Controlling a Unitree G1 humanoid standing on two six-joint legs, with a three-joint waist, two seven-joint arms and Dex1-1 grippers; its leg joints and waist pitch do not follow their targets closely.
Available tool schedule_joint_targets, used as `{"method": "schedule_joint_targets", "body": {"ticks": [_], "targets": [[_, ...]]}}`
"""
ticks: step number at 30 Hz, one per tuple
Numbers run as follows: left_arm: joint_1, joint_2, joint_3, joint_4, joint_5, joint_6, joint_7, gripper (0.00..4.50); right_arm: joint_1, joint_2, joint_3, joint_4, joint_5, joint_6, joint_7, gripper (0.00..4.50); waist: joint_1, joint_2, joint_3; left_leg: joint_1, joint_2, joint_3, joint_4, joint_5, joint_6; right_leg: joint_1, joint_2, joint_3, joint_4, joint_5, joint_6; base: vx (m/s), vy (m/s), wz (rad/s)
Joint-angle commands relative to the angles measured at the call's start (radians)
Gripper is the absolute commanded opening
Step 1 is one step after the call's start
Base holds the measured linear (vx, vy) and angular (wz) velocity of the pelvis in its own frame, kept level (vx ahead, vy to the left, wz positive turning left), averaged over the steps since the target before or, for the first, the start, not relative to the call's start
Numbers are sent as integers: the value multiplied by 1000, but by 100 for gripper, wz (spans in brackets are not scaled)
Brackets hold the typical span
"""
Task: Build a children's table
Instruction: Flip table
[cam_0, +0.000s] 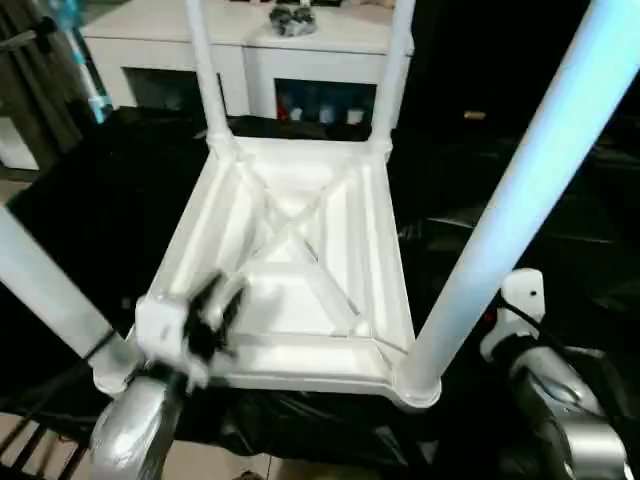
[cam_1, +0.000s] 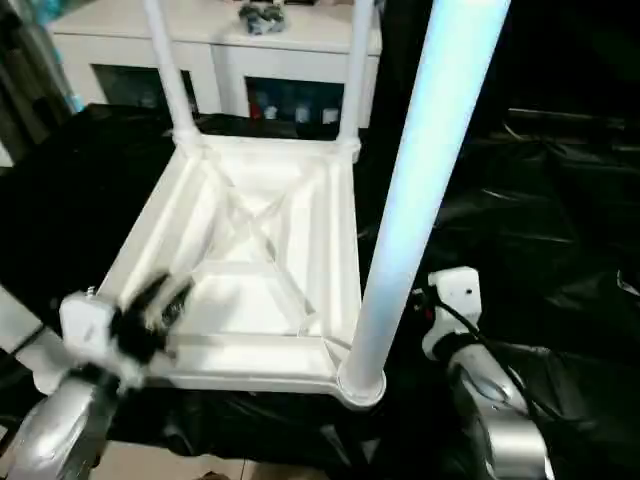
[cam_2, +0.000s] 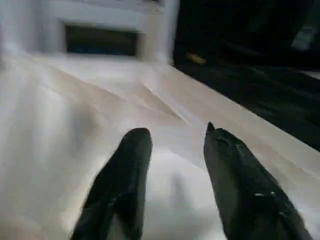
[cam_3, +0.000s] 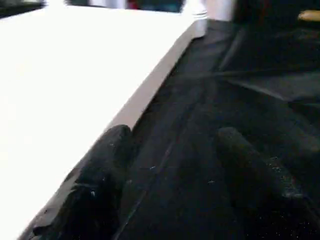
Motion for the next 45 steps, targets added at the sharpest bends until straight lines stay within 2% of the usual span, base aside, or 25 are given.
{"method": "schedule_joint_targets", "body": {"ticks": [1,3,4,5,6,8,9,11,14,15,17,22,23,24,25,26,29,30,32,34,36,39,43,44,45], "targets": [[61,102,11,-64,-115,121,-158,221,21,-50,-32,-32,64,10,102,323,6,2,-36,17,90,-39,-84,-223,58,26,-101,63,-67,-56,-192,0,0,0],[99,167,37,-80,-153,159,-226,236,37,-83,-40,-46,96,11,166,350,5,3,-23,21,90,-38,-92,-311,40,19,-98,65,-83,-216,-172,0,0,0],[108,179,46,-81,-157,160,-238,251,43,-91,-41,-51,106,11,183,360,5,3,-24,24,89,-39,-90,-326,32,18,-99,65,-85,-250,-168,0,0,0],[133,209,77,-78,-173,165,-269,258,59,-114,-42,-67,127,9,231,364,11,5,-21,30,90,-38,-91,-349,21,12,-100,69,-93,-304,-155,0,0,0],[172,250,135,-51,-205,158,-322,260,85,-152,-45,-88,160,10,305,365,10,9,-16,27,89,-42,-95,-373,9,14,-102,69,-96,-355,-144,0,0,0],[202,281,189,-4,-225,137,-371,276,107,-184,-47,-103,186,18,360,386,14,6,-9,30,90,-45,-98,-415,1,11,-104,72,-107,-435,-118,0,0,0],[218,302,215,20,-233,130,-394,292,116,-197,-49,-110,198,23,382,400,11,-2,-2,39,86,-46,-98,-462,-10,4,-108,71,-118,-538,-99,0,0,0],[256,349,273,67,-246,122,-443,300,133,-223,-51,-123,224,33,427,408,17,-1,-3,43,85,-53,-95,-471,-16,0,-116,77,-128,-629,-67,0,0,0],[352,409,375,11,-292,199,-462,309,139,-264,-36,-121,241,31,507,419,13,-1,-4,31,93,-64,-110,-490,-32,7,-111,72,-115,-582,-76,0,0,0],[361,414,392,6,-293,203,-462,321,136,-268,-29,-120,240,32,516,434,13,-8,1,37,94,-62,-110,-522,-35,-1,-110,73,-118,-587,-83,0,0,0],[375,428,429,5,-296,214,-459,341,122,-273,-18,-116,249,40,535,449,16,-8,3,46,92,-61,-106,-536,-42,-8,-112,77,-123,-594,-90,0,0,0],[384,450,466,28,-305,211,-472,381,106,-276,4,-106,251,29,558,450,23,-10,7,46,93,-66,-111,-548,-50,-4,-115,76,-125,-606,-80,0,0,0],[382,455,475,36,-312,211,-476,384,103,-277,9,-108,254,33,561,450,25,-15,6,48,93,-65,-112,-550,-52,-4,-114,76,-123,-589,-82,0,0,0],[364,453,509,56,-316,190,-462,397,111,-281,15,-122,263,38,582,450,27,-10,5,51,92,-63,-112,-554,-53,-6,-112,78,-122,-570,-87,0,0,0],[346,449,519,68,-310,174,-448,397,119,-285,17,-125,260,33,589,450,26,-13,5,52,93,-62,-112,-554,-52,-5,-110,78,-122,-558,-90,0,0,0],[327,444,526,79,-291,150,-436,422,126,-288,17,-126,256,29,594,450,28,-18,5,52,93,-62,-112,-546,-50,-4,-111,78,-121,-538,-94,0,0,0],[297,430,541,71,-290,154,-399,422,144,-299,14,-120,242,18,599,450,34,-15,2,55,95,-58,-112,-536,-53,-1,-111,79,-115,-485,-112,0,0,0],[281,425,546,73,-276,141,-380,429,155,-305,7,-119,241,16,602,450,35,-9,2,52,94,-59,-112,-528,-50,2,-110,79,-112,-464,-118,0,0,0],[265,429,548,84,-261,137,-364,440,166,-313,-1,-118,238,11,604,450,35,-14,2,54,95,-56,-110,-523,-47,3,-108,79,-112,-446,-122,0,0,0],[251,434,548,102,-249,131,-354,440,175,-321,-8,-122,238,11,605,450,32,-13,1,50,93,-57,-110,-508,-42,8,-110,78,-111,-446,-123,0,0,0],[231,430,549,127,-258,132,-353,440,192,-338,-28,-126,237,10,608,450,33,-10,-1,54,93,-55,-107,-492,-36,6,-109,79,-111,-435,-128,0,0,0],[224,428,549,136,-250,129,-347,440,203,-349,-34,-125,231,3,610,450,31,-16,-3,50,94,-53,-107,-470,-28,11,-106,78,-104,-388,-144,0,0,0],[204,414,549,146,-254,124,-337,440,215,-352,-31,-135,238,3,618,450,32,-12,-3,52,93,-52,-104,-464,-23,11,-109,77,-106,-394,-149,0,0,0],[192,404,547,150,-265,127,-334,440,217,-349,-22,-144,241,6,619,450,33,-8,-4,51,94,-53,-104,-460,-23,12,-109,77,-105,-390,-152,0,0,0],[177,395,544,151,-278,135,-330,440,217,-345,-9,-160,250,15,619,450,31,-9,-5,50,94,-53,-104,-455,-21,14,-108,76,-104,-381,-154,0,0,0]]}}
